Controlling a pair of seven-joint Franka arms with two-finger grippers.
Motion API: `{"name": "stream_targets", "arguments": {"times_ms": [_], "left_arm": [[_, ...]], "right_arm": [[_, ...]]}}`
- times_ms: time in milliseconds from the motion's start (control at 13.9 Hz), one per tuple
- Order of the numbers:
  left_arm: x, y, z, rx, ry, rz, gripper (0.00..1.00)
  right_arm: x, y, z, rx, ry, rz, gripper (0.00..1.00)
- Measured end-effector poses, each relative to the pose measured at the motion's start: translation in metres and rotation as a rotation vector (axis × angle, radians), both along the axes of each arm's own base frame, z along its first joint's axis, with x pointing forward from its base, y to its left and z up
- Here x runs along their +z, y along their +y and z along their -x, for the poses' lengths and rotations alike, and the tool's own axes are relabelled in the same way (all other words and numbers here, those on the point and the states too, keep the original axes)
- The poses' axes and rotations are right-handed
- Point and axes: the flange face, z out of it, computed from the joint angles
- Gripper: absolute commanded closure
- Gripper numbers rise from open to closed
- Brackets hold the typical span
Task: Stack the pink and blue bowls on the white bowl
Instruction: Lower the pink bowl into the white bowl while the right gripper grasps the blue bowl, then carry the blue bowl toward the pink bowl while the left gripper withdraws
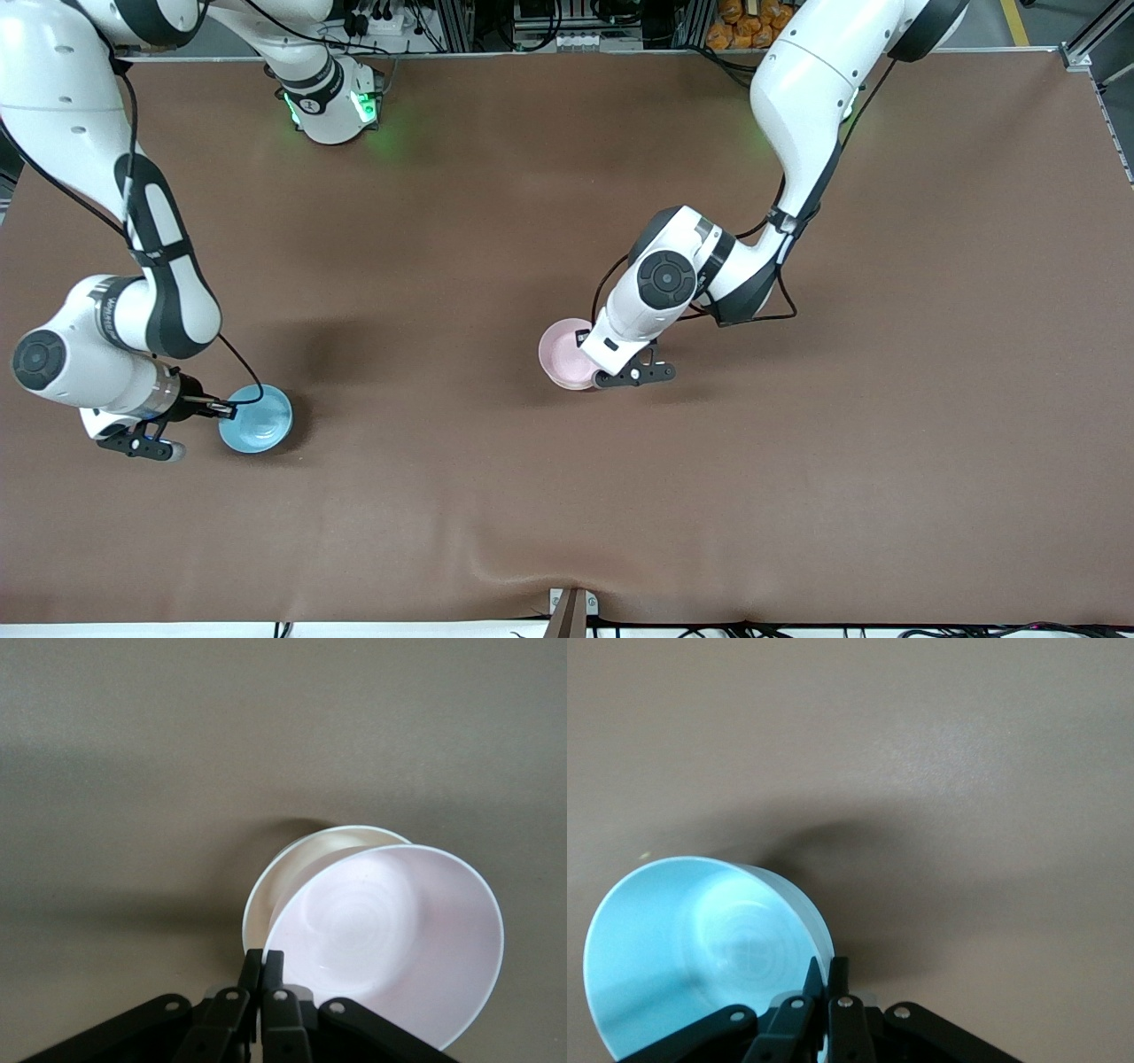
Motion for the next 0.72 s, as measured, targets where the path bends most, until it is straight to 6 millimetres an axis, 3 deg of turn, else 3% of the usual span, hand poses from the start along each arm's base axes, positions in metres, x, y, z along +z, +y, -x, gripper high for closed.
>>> {"name": "stream_targets", "arguments": {"times_ms": [144,216,287,359,503,719], "left_arm": [[-0.005,0.001,0.0,0.001,-0.004,0.001,1.0],[-0.007,0.002,0.001,0.002,-0.005,0.001,0.79],[-0.01,0.002,0.001,0.003,-0.004,0.0,0.35],[-0.012,0.003,0.0,0.005,-0.004,0.0,0.0],[-0.012,0.006,-0.003,0.012,-0.01,0.003,0.0],[-0.003,0.007,-0.01,0.019,-0.03,0.014,0.0]], "right_arm": [[0.049,0.024,0.003,0.032,0.025,-0.011,1.0],[0.075,0.042,0.007,0.042,0.037,-0.02,1.0],[0.1,0.065,0.013,0.045,0.05,-0.029,1.0],[0.122,0.092,0.019,0.037,0.054,-0.033,1.0],[0.144,0.154,0.029,-0.011,0.051,-0.032,1.0],[0.143,0.242,0.047,-0.113,0.069,-0.022,1.0]]}}
